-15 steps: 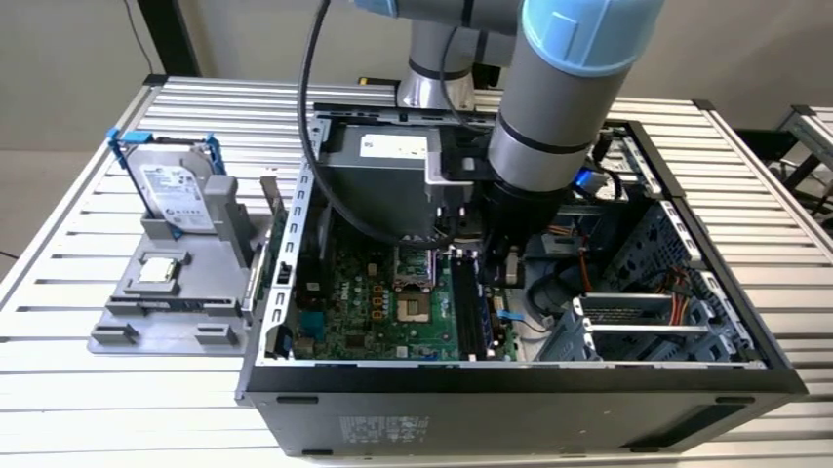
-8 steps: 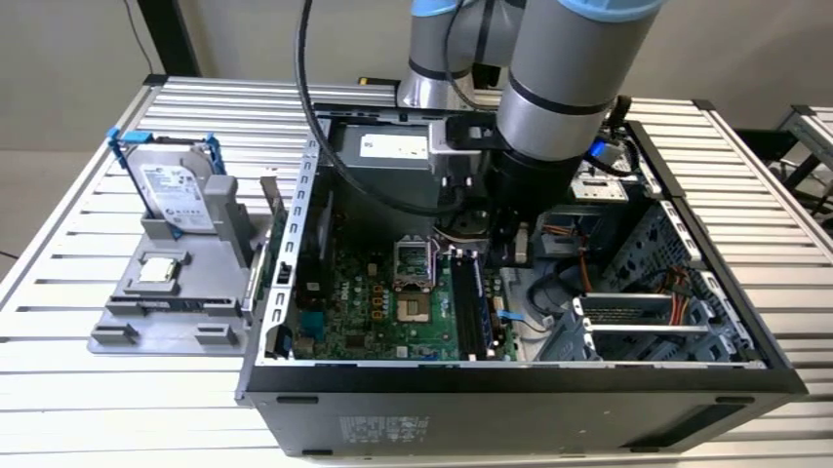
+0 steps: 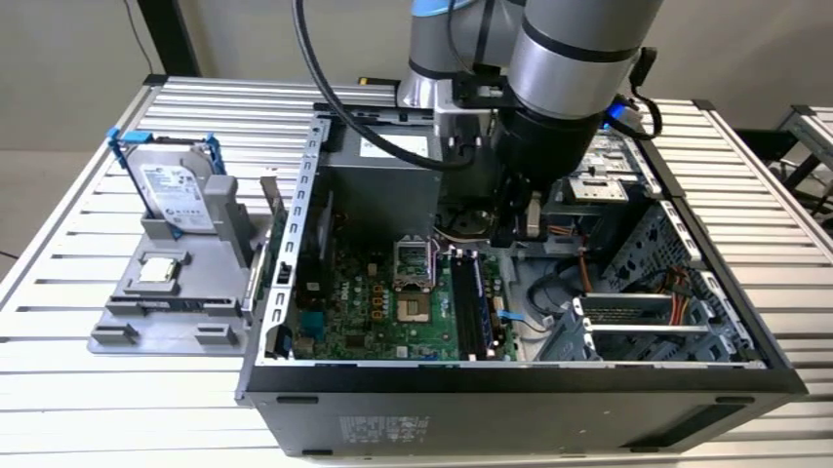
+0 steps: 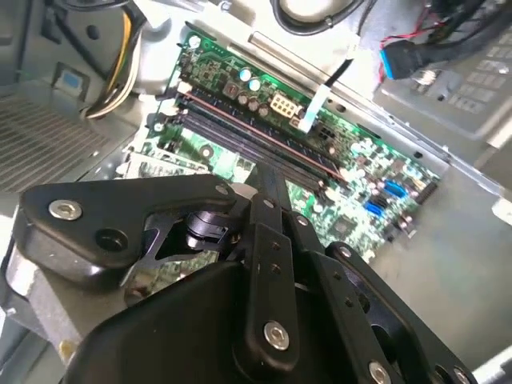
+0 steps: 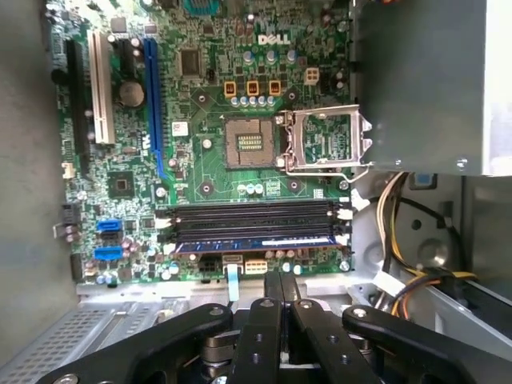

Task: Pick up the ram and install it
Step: 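Press down the ram until it locks into place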

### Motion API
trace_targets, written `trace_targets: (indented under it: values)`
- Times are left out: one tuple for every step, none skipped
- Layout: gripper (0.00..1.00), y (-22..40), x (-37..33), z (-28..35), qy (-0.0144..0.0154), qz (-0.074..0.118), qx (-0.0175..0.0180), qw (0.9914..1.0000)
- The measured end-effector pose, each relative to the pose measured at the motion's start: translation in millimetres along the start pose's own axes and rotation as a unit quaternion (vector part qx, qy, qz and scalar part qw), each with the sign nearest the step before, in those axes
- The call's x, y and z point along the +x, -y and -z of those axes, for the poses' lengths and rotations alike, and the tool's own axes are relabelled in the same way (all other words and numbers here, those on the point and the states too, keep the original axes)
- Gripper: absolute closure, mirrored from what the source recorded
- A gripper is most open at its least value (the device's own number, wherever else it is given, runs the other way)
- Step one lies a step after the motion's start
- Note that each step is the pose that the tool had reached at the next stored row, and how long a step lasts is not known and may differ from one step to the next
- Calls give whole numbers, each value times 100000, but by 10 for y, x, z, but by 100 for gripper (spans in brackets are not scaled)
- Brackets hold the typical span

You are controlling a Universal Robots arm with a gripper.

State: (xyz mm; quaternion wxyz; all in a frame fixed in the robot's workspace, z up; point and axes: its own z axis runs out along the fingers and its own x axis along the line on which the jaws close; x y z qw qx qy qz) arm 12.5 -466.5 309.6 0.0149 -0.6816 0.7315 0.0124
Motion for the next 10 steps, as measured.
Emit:
trace_targets:
  values:
    - [100, 1, -2, 24, 13, 3, -2, 100000]
    - [100, 0, -2, 24, 19, 1, -6, 100000]
    - [100, 0, -2, 24, 18, 3, -7, 100000]
    - [100, 0, -2, 24, 23, 2, -7, 100000]
    - [100, 0, -2, 25, 19, 1, -7, 100000]
    - [100, 0, -2, 25, 16, 3, -8, 100000]
    - [100, 0, -2, 27, 13, 2, -9, 100000]
    - [100, 0, -2, 28, 13, 1, -9, 100000]
    - [100, 0, -2, 28, 15, 1, -10, 100000]
    - [100, 0, -2, 29, 10, 2, -9, 100000]
